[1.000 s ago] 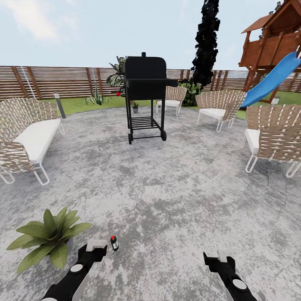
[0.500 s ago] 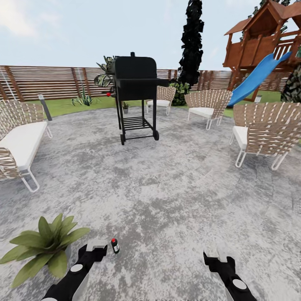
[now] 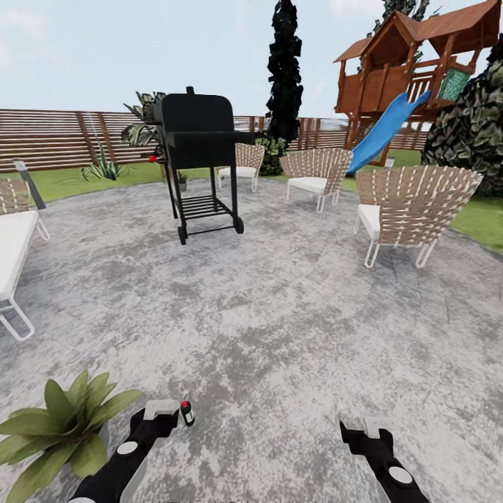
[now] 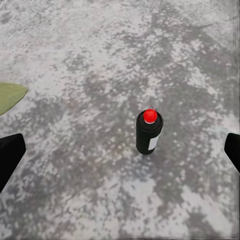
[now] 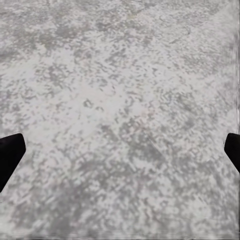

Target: Pick up the pesticide atomizer in the garden and spray insectifuge to fully cover both potted plants in the garden.

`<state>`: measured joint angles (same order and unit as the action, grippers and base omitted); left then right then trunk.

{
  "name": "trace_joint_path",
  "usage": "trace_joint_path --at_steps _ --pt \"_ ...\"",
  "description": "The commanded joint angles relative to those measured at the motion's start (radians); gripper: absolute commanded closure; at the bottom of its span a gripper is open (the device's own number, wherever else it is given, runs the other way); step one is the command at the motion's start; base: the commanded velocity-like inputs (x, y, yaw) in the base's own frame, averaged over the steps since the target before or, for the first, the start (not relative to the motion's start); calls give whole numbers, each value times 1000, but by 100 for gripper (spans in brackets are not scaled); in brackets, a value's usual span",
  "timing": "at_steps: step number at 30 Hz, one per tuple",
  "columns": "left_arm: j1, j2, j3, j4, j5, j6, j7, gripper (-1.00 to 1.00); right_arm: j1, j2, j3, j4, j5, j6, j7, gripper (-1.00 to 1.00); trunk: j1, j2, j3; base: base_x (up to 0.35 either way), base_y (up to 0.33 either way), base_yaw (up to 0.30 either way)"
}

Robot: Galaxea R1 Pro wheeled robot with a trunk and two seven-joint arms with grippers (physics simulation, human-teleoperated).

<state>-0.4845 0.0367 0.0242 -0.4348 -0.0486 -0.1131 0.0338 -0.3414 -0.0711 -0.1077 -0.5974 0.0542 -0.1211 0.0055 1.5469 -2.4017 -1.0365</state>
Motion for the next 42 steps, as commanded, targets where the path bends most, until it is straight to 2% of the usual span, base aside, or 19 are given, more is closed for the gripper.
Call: trace_joint_path --at_steps 1,7,17,23,32,38,42 --pt "0 0 2 1 -5 -4 -3 -100 -1 1 -3 1 6 -2 1 -100 -1 0 -1 -179 232 -265" --pt "0 3 5 0 -4 -2 -36 -100 -1 1 -3 1 5 -2 1 -100 -1 0 -1 -191 245 -265" --pt "0 4 9 1 -4 -3 -33 -100 -1 1 -1 2 6 -2 1 -100 -1 0 -1 -77 279 -265" --pt "0 9 10 1 -12 -5 -23 -100 -1 1 -3 3 6 -2 -1 -100 -1 0 -1 -2 69 -256" --pt "-1 11 11 1 -12 -4 27 -100 -1 1 -3 1 7 -3 -3 -100 -1 0 -1 0 3 -33" --pt "0 9 3 1 -14 -4 31 -100 -1 1 -5 1 7 -2 -3 -100 -1 0 -1 0 0 -1" --pt "-2 9 1 1 -12 -4 28 -100 0 1 -5 -1 7 -2 -3 -100 15 -28 -13 0 0 0"
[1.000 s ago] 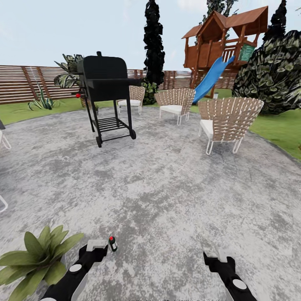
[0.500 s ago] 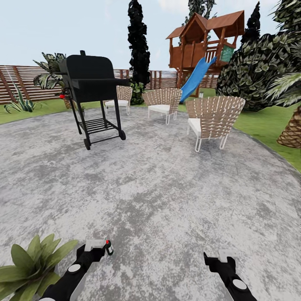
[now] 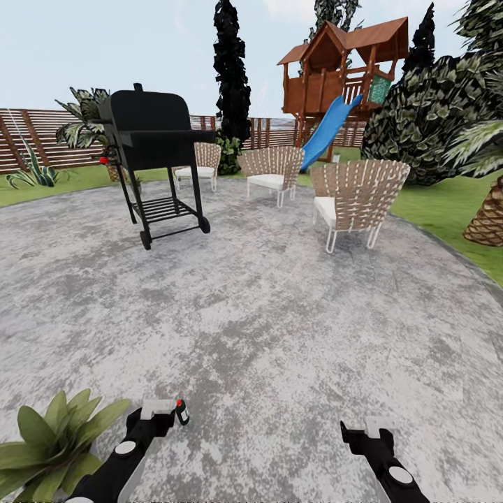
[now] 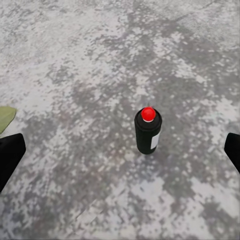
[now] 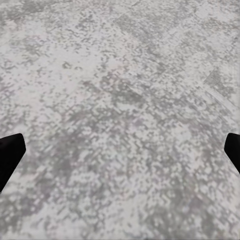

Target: Pick up the pesticide atomizer in the garden and spray insectifuge to fully cover both potted plants in the garden.

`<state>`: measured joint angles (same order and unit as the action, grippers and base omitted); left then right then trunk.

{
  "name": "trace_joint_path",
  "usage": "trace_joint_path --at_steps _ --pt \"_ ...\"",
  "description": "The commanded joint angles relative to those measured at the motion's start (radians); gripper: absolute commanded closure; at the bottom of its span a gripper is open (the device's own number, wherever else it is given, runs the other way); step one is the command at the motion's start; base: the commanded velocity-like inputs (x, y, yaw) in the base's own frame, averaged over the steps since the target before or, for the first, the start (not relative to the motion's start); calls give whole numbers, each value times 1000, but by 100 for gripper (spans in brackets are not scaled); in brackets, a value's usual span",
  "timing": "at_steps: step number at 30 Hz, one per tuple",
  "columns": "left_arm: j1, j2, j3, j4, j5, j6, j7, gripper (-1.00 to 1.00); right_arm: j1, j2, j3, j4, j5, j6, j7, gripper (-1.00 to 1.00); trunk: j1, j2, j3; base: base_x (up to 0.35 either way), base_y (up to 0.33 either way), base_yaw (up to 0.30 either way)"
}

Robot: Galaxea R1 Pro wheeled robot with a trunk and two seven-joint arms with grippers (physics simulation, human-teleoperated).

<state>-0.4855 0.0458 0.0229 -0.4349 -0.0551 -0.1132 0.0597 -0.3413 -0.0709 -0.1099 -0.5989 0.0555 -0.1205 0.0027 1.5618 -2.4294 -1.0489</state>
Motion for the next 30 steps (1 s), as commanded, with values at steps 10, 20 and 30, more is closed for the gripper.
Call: trace_joint_path --at_steps 10,20,30 --pt "-1 -1 2 2 -4 -3 2 -100 -1 0 -2 -4 3 -2 1 -100 38 -71 -32 0 0 0" --pt "0 -2 1 2 -4 -3 2 -100 -1 2 0 -4 4 -3 0 -100 43 -73 -71 0 0 0" --pt "-33 0 9 -14 -5 15 -1 -100 -4 -1 1 -71 6 1 3 -100 47 -75 -110 0 0 0"
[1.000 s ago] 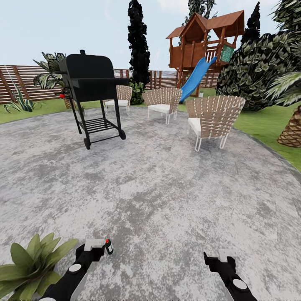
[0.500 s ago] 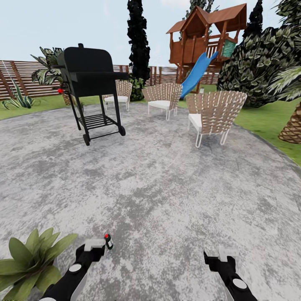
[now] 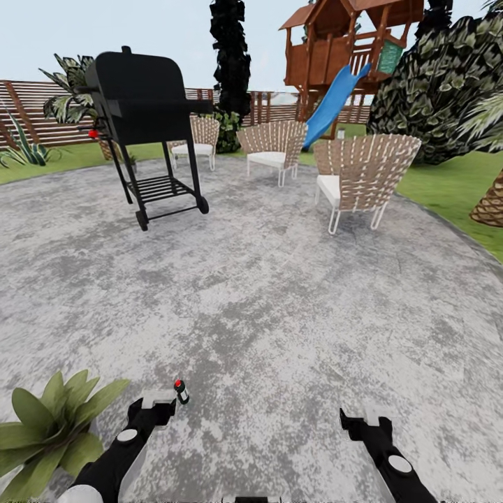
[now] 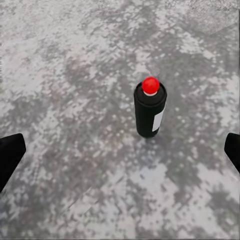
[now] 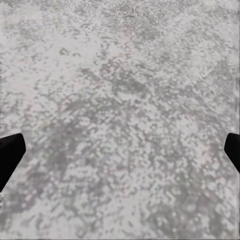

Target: Pick up the pesticide atomizer in the garden and spray insectifuge to fully cover both potted plants in the garden.

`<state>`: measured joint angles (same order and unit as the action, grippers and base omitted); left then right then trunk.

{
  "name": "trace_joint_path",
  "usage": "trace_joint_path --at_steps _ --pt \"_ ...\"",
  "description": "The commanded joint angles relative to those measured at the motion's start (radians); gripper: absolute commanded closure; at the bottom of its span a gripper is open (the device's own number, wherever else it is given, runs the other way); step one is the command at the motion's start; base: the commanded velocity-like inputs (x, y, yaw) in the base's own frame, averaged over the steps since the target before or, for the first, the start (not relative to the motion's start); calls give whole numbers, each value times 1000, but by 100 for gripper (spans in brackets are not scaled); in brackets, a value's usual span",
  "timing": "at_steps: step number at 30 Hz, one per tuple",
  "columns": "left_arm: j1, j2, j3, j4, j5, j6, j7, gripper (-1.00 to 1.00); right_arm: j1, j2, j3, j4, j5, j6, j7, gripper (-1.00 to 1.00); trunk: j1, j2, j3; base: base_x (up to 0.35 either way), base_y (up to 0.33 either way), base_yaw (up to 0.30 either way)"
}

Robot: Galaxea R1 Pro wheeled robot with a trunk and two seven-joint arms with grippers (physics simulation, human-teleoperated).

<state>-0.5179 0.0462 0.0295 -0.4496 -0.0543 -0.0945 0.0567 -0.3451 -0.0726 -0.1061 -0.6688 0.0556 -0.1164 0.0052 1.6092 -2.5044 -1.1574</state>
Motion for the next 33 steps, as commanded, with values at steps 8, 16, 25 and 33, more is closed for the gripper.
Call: trace_joint_path --at_steps 8,16,25,33 --pt "-114 -6 -7 14 -7 62 1 -100 -4 -1 -7 -198 6 48 0 -100 3 -2 -32 0 0 0" --pt "-112 -7 -5 69 -5 7 1 -100 -5 5 0 -167 5 57 1 -100 7 -4 -63 0 0 0" --pt "-110 -6 -9 169 -4 -86 2 -100 -5 4 -1 -163 7 57 -1 -100 11 -6 -105 0 0 0" --pt "-110 -4 -10 166 -5 -88 0 -100 -5 3 -1 -163 7 58 -1 -100 15 -8 -148 0 0 0"
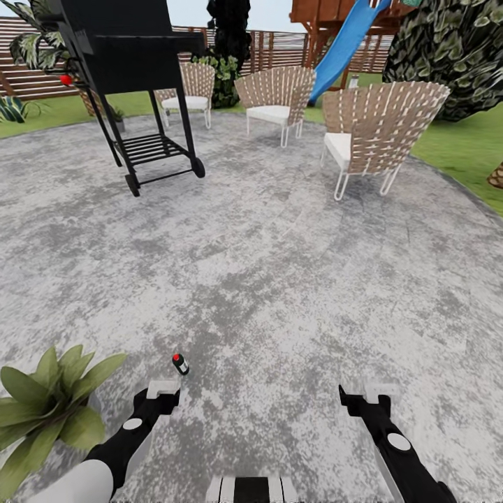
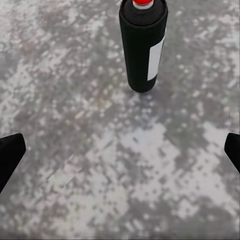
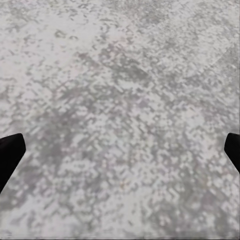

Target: Pick up the pesticide atomizer in the garden and spray insectifuge to fully cover both potted plants in the garden.

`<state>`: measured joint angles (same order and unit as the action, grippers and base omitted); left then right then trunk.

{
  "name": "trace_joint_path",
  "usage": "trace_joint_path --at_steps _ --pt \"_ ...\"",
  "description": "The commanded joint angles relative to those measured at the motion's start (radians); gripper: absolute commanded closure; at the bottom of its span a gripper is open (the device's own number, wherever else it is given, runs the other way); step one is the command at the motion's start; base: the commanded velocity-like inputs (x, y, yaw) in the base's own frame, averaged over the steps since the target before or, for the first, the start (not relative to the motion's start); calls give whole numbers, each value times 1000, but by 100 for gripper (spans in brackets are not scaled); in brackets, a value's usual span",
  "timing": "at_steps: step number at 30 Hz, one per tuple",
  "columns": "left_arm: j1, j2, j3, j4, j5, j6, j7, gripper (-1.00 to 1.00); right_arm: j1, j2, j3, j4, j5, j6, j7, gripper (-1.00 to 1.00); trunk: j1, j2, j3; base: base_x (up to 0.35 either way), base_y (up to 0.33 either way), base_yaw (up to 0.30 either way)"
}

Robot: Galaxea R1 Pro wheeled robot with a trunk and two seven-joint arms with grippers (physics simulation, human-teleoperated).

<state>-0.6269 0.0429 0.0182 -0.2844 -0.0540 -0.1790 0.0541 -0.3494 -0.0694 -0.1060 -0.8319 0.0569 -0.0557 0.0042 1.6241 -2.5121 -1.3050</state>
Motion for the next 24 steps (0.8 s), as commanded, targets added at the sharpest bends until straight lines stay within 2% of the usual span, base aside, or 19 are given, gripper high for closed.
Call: trace_joint_path --at_steps 1,9,12,15,24 --pt "-1 0 2 0 -6 -4 3 -100 0 0 -1 0 6 -3 0 -100 0 -1 -6 0 0 0" --pt "-1 0 11 -5 -2 -9 4 -100 0 0 -1 0 6 -3 0 -100 4 -2 -50 0 0 0" --pt "0 1 15 5 0 -67 6 -100 0 0 -1 0 6 -3 0 -100 5 -3 -66 0 0 0" --pt "0 2 15 8 2 -96 8 -100 0 0 -1 0 6 -3 -1 -100 6 -4 -83 0 0 0" --pt "1 3 17 10 4 -115 16 -100 0 0 -1 1 7 -3 -2 -100 6 -4 -90 0 0 0"
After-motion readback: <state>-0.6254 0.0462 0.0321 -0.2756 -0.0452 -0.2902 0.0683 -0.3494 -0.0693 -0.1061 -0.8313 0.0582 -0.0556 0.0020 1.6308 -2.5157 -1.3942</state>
